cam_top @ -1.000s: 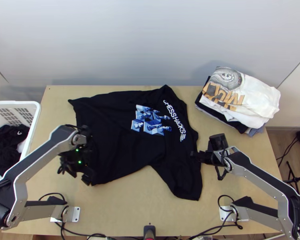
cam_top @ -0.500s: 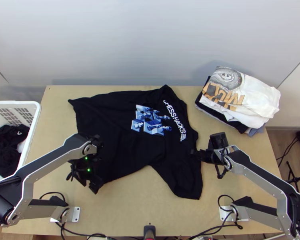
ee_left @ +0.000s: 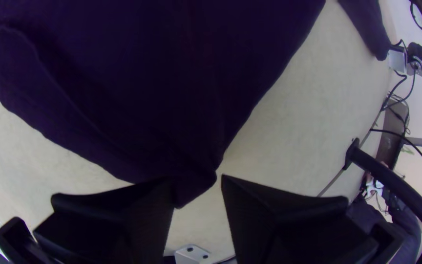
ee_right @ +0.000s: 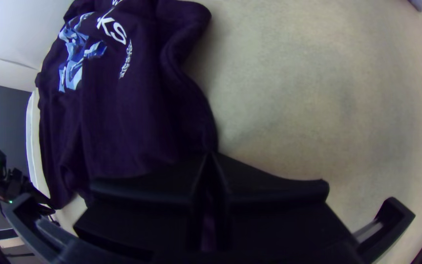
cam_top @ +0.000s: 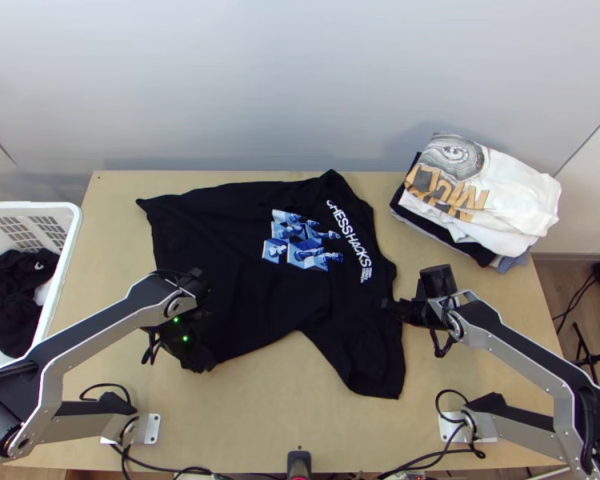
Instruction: Fold the t-shirt
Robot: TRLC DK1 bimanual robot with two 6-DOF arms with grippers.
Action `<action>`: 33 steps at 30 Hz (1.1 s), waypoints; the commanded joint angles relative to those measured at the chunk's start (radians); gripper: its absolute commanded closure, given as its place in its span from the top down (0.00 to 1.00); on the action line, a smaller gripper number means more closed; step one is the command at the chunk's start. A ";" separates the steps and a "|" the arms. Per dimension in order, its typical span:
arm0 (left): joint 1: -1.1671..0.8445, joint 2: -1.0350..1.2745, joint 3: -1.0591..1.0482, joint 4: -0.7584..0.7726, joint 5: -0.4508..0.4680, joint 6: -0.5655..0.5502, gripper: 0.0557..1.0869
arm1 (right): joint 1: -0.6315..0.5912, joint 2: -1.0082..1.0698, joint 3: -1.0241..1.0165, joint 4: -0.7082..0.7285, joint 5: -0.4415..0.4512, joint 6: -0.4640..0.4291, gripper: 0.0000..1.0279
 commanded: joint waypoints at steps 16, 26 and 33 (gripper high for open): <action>0.462 -0.099 0.219 0.247 0.004 -0.236 0.04 | -0.173 -0.129 0.295 -0.002 -0.001 -0.167 0.03; 0.599 -0.119 0.506 0.463 -0.191 -0.449 0.04 | -0.167 0.015 0.716 -0.002 0.045 -0.257 0.03; 0.671 -0.051 0.684 0.529 -0.214 -0.452 0.04 | -0.146 0.101 0.936 0.001 0.064 -0.276 0.03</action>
